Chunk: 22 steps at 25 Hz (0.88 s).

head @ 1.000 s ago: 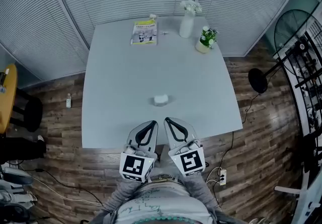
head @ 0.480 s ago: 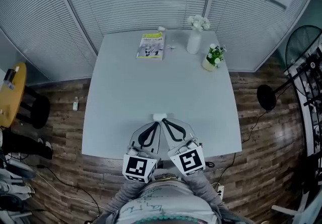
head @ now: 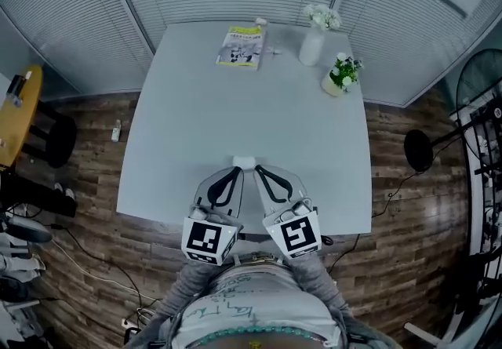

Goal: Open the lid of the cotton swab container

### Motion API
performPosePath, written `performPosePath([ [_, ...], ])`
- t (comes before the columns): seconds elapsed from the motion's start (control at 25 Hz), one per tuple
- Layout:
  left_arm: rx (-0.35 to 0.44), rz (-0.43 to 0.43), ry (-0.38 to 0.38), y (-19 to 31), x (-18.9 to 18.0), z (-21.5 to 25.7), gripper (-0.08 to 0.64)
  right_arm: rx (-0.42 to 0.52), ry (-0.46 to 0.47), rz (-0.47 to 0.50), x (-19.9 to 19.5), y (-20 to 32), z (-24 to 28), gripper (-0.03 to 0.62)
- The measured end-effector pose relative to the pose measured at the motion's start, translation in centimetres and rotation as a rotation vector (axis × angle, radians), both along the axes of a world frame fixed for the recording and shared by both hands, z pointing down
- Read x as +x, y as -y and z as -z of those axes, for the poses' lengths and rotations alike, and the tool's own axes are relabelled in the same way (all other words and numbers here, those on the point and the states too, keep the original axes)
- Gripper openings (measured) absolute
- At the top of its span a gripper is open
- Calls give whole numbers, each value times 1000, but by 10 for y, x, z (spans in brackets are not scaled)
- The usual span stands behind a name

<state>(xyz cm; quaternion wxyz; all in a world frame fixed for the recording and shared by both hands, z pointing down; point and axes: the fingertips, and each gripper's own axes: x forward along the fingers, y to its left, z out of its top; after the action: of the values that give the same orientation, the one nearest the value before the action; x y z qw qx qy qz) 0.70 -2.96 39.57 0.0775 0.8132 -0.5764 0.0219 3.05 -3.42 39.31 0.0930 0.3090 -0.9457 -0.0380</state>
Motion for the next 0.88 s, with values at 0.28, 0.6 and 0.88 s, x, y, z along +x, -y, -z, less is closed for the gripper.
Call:
performPosePath([
  [0.28,-35,-11,8,16,-20,-16,-3,-12,-54,-39,-1,27,-25,2],
  [0.6,-87,-99,51,43,-45,-34,-3,-50,-88,-142,-13,53,-40,2],
  [0.88,-161,-166,64,58,-53,-61,-2,-86,-142,-193,-17,65,-56,2],
])
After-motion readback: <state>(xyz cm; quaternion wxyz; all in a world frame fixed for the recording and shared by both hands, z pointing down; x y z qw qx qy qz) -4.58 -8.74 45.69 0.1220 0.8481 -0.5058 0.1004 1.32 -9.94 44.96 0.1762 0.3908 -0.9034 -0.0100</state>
